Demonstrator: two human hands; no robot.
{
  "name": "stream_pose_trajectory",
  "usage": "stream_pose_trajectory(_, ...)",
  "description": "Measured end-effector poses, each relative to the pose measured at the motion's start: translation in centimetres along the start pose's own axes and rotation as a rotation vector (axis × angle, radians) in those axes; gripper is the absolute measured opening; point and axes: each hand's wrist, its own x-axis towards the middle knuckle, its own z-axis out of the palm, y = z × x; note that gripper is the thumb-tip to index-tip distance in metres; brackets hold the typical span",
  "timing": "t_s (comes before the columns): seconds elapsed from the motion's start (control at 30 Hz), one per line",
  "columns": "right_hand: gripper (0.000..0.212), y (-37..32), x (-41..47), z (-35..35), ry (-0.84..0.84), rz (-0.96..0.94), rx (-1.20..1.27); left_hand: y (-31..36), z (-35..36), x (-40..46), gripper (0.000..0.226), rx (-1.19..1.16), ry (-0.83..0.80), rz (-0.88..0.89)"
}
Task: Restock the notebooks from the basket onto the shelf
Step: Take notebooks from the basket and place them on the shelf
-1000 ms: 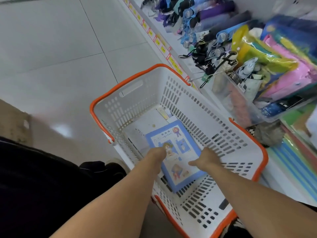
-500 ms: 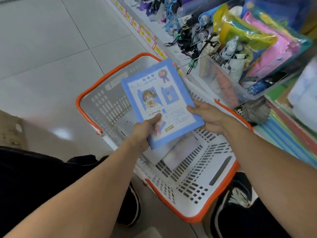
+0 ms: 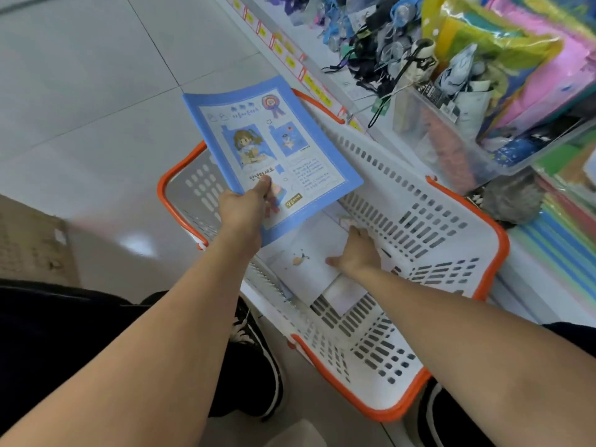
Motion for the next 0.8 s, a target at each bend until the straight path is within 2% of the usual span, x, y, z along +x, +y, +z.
stream_pose_trajectory(0.07,0.091,-0.1,0.1,0.7,0.057,0.018,-0.055,0.0,0.0,0.1,0.022,-0.016,0.008,-0.011)
stream_pose_trajectory(0.13,0.083,0.0,0.4,0.2,0.019,0.048,-0.016,0.2,0.0,0.3,0.021,-0.038,0.024,-0.031)
stream_pose_trajectory(0.2,0.079,0.0,1.0,-0.8,-0.072,0.046,0.089,0.3,0.0,0.5,0.02,-0.041,0.038,-0.034)
stream_pose_trajectory(0.3,0.07,-0.3,0.2,-4.5,-0.268,0.084,0.372,0.5,-0.2,0.8,0.022,-0.038,0.068,-0.015)
stream_pose_trajectory(0.37,0.064,-0.9,-1.0,-8.0,-0.338,-0.005,0.404,0.8,-0.6,0.6,0.027,-0.016,0.105,0.027)
stream_pose_trajectory(0.43,0.056,-1.9,-2.4,-12.4,-0.266,-0.127,0.297,1.3,-1.1,0.3,0.027,0.005,0.173,0.088)
stream_pose_trajectory(0.57,0.049,-3.8,-6.7,-22.6,-0.105,-0.241,0.09,3.1,-1.9,-1.2,0.024,-0.014,0.312,0.183)
stream_pose_trajectory(0.63,0.032,-4.2,-9.1,-28.0,-0.066,-0.274,0.039,4.7,-2.0,-2.1,0.021,0.007,0.403,0.245)
stream_pose_trajectory(0.73,0.018,-3.9,-12.9,-35.1,-0.112,-0.302,0.24,7.7,-1.8,-4.1,0.014,0.101,0.452,0.35)
stream_pose_trajectory(0.8,0.019,-3.6,-15.6,-37.9,-0.156,-0.336,0.419,9.6,-1.0,-5.4,0.017,0.116,0.371,0.393)
